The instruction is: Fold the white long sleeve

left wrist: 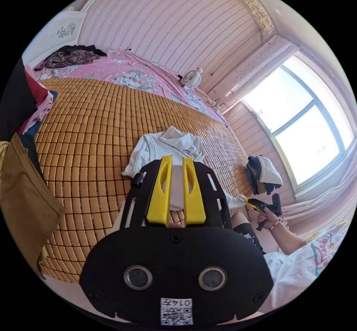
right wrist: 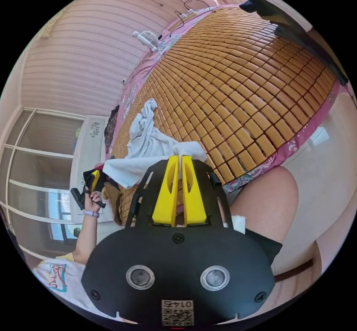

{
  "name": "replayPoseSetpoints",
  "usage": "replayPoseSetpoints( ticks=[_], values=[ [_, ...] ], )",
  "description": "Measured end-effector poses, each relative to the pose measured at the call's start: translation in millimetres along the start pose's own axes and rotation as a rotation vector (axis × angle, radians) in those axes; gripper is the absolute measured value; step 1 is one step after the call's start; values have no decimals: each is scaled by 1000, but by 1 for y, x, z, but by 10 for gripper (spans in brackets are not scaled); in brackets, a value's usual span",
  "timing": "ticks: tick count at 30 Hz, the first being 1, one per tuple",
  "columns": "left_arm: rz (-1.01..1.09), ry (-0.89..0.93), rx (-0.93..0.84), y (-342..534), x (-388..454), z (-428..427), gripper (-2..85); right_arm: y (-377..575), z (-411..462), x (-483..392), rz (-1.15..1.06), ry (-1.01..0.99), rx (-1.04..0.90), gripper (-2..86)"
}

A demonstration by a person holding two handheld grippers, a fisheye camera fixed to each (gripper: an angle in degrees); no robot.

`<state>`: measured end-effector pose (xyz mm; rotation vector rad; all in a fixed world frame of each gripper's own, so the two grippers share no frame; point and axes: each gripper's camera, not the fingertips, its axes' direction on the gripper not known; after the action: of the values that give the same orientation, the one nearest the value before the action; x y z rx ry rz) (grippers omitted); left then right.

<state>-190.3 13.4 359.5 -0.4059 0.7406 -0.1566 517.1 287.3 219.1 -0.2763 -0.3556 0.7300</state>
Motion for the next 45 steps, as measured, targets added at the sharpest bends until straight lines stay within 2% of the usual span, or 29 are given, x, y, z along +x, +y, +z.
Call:
replayPoseSetpoints(
  ticks=[3, 10, 17, 20, 24, 28, 30, 35, 39, 41, 43, 45],
  values=[
    [-11, 38, -115, 34, 7, 31, 52, 5, 11, -11, -43, 42, -17, 5],
    [289, -117, -375, 70, 84, 105, 75, 15, 18, -44, -170, 106, -50, 7],
    [463, -265, -452, 61, 129, 162, 85, 24, 3, -47, -207, 240, -20, 13],
    [448, -288, -529, 71, 124, 183, 82, 28, -2, -48, -228, 269, -4, 21],
    [408, -300, -487, 75, 117, 175, 32, 27, -9, -53, -251, 273, 12, 46],
    [391, -254, -390, 75, 112, 130, 10, 21, -11, -58, -294, 310, 16, 71],
    [372, -235, -324, 78, 109, 96, 6, 17, -11, -58, -301, 267, 16, 81],
    [236, 0, -161, 114, 90, -6, -1, 3, -18, -52, -244, 143, 45, 90],
    [93, 136, -124, 152, 74, -41, -3, -9, -25, -43, -209, 35, 58, 106],
    [7, 326, -123, 174, 67, -44, -3, -13, -28, -38, -189, -18, 71, 109],
    [4, 372, -139, 187, 71, -42, -3, -19, -32, -34, -162, -27, 78, 109],
    [13, 336, -169, 196, 75, -40, -3, -24, -33, -36, -173, 4, 66, 110]
  ],
)
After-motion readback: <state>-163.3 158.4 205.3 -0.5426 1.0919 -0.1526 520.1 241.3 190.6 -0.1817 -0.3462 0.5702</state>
